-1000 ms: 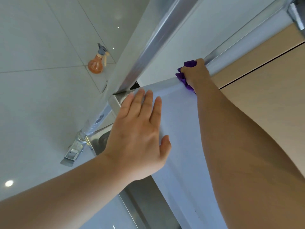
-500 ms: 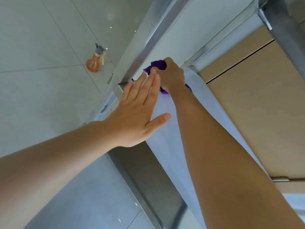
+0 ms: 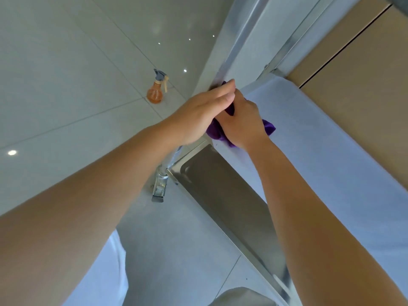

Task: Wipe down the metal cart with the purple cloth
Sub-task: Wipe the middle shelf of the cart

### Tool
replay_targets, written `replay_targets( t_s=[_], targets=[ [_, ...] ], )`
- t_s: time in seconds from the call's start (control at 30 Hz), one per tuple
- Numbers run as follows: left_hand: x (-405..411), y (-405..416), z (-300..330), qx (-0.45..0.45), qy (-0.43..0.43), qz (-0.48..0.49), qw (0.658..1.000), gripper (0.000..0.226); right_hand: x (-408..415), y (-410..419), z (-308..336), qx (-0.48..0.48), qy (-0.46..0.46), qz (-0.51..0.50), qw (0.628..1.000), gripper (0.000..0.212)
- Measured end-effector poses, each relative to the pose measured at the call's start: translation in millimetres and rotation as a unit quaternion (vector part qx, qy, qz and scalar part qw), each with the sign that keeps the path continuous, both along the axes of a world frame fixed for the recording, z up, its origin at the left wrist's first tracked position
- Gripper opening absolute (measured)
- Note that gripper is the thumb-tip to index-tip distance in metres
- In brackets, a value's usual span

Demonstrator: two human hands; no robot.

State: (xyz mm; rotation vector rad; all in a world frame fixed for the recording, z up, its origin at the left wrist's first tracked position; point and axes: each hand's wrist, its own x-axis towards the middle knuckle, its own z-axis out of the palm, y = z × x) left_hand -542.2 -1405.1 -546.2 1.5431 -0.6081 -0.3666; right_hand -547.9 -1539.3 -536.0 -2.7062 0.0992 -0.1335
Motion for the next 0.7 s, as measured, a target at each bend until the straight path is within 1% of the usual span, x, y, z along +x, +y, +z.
replay_targets(
  t_s=[0.07, 0.1, 0.13, 0.17, 0.23, 0.27, 0.3, 0.33, 0.37, 0.43, 0.5, 0.57, 0.6, 0.7],
  targets=[
    [0, 4, 8, -0.019, 0.005, 0.002, 1.000, 0.030, -15, 8, -5, -0.001, -0.028, -0.042, 0.999, 0.037],
    [0, 5, 12, -0.014, -0.005, 0.022, 1.000, 0.026, -22, 13, -8, -0.022, -0.048, -0.058, 0.997, 0.038],
    [-2, 7, 14, 0.004, -0.034, 0.055, 0.998, 0.026, -27, 17, -11, -0.048, -0.067, -0.068, 0.994, 0.040],
    [-3, 9, 13, 0.025, -0.082, 0.102, 0.991, 0.025, -30, 20, -11, -0.073, -0.081, -0.075, 0.991, 0.042],
    [-8, 14, 5, 0.049, -0.193, 0.203, 0.959, 0.019, -30, 25, -12, -0.124, -0.092, -0.085, 0.984, 0.047],
    [-8, 18, 1, 0.065, -0.231, 0.250, 0.938, 0.019, -30, 26, -12, -0.150, -0.099, -0.085, 0.980, 0.048],
    [-7, 22, -1, 0.077, -0.248, 0.288, 0.922, 0.019, -30, 28, -13, -0.173, -0.119, -0.078, 0.975, 0.048],
    [-3, 26, -2, 0.081, -0.244, 0.316, 0.913, 0.019, -30, 30, -15, -0.190, -0.157, -0.067, 0.967, 0.047],
    [3, 29, -2, 0.071, -0.222, 0.334, 0.913, 0.018, -30, 31, -18, -0.203, -0.199, -0.056, 0.957, 0.046],
    [11, 32, 2, 0.014, -0.146, 0.325, 0.934, 0.019, -32, 36, -25, -0.219, -0.255, -0.054, 0.940, 0.046],
    [15, 30, 4, -0.013, -0.101, 0.266, 0.959, 0.034, -32, 43, -28, -0.237, -0.268, -0.069, 0.931, 0.045],
    [11, 23, -2, 0.000, -0.112, 0.199, 0.974, 0.043, -34, 48, -30, -0.246, -0.271, -0.078, 0.927, 0.042],
    [8, 18, -6, 0.011, -0.128, 0.186, 0.974, 0.043, -36, 49, -33, -0.252, -0.281, -0.075, 0.923, 0.040],
    [5, 10, -14, 0.032, -0.184, 0.226, 0.956, 0.031, -45, 42, -42, -0.297, -0.325, -0.041, 0.897, 0.038]
  ],
)
